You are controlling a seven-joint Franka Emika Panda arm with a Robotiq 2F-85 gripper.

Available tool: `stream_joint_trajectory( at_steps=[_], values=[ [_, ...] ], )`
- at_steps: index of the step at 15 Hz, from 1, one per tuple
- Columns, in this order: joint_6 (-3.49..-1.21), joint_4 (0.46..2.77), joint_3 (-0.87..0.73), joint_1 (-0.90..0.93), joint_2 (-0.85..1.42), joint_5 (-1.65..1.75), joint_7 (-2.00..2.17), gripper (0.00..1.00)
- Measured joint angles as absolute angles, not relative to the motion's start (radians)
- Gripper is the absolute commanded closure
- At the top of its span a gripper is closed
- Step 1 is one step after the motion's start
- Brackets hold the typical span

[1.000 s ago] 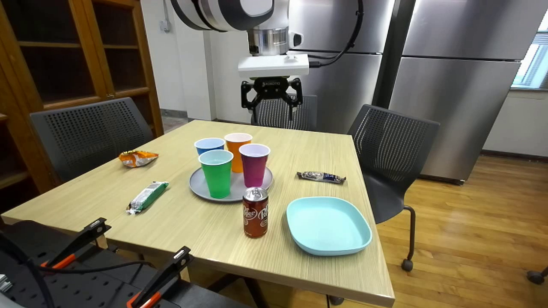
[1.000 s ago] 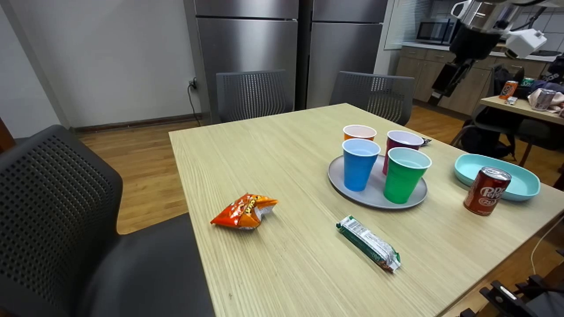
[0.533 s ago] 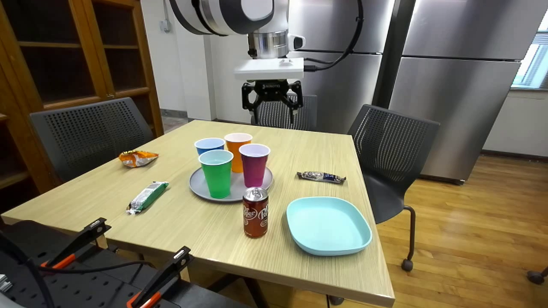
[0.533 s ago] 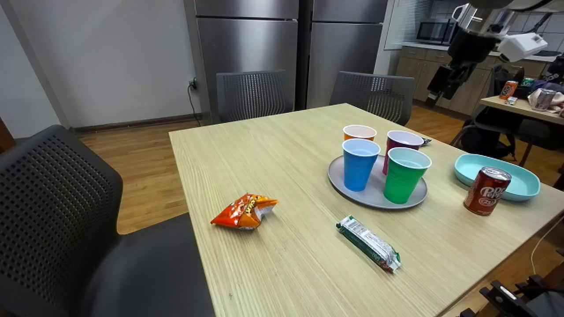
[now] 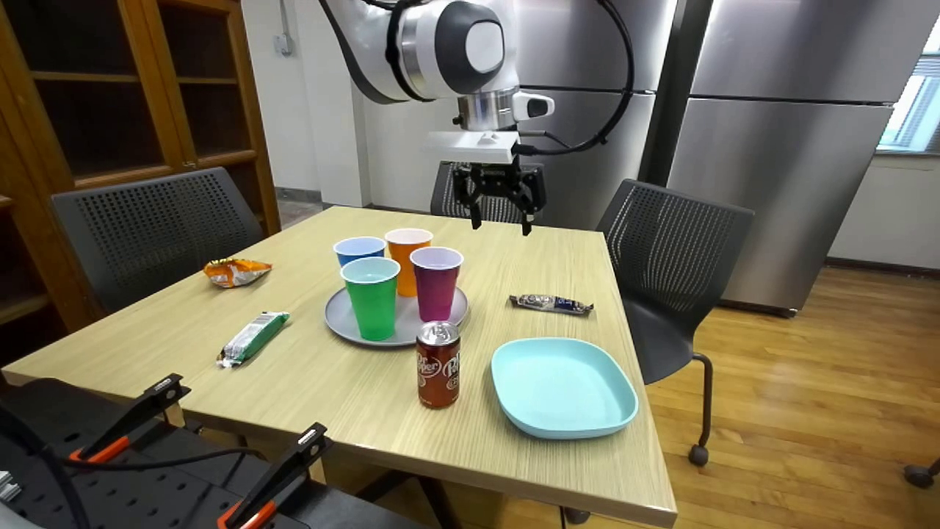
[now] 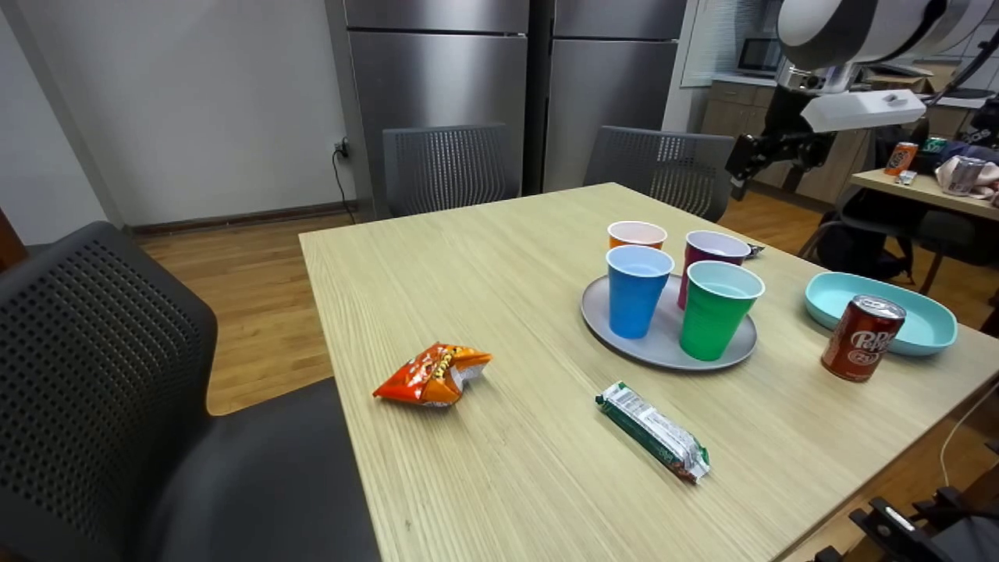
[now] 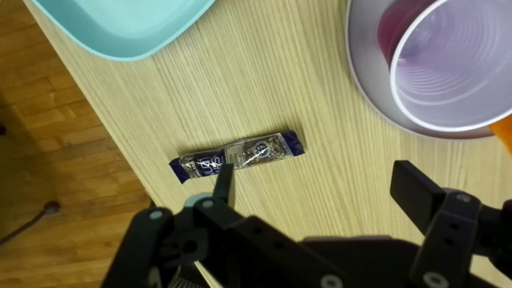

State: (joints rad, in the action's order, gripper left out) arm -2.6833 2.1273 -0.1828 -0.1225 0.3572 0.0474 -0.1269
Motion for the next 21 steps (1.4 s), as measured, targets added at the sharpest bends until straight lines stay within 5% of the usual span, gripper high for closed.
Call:
stream_joint_trajectory(
  at_steps=[8,21],
  values=[
    [-2.455,1.849,-0.203,-0.122,0.559,0.019,0.191,0.0],
    [-2.423,1.585,-0.24,-0.138,0.826,-0.114,0.477,0.0]
  ],
)
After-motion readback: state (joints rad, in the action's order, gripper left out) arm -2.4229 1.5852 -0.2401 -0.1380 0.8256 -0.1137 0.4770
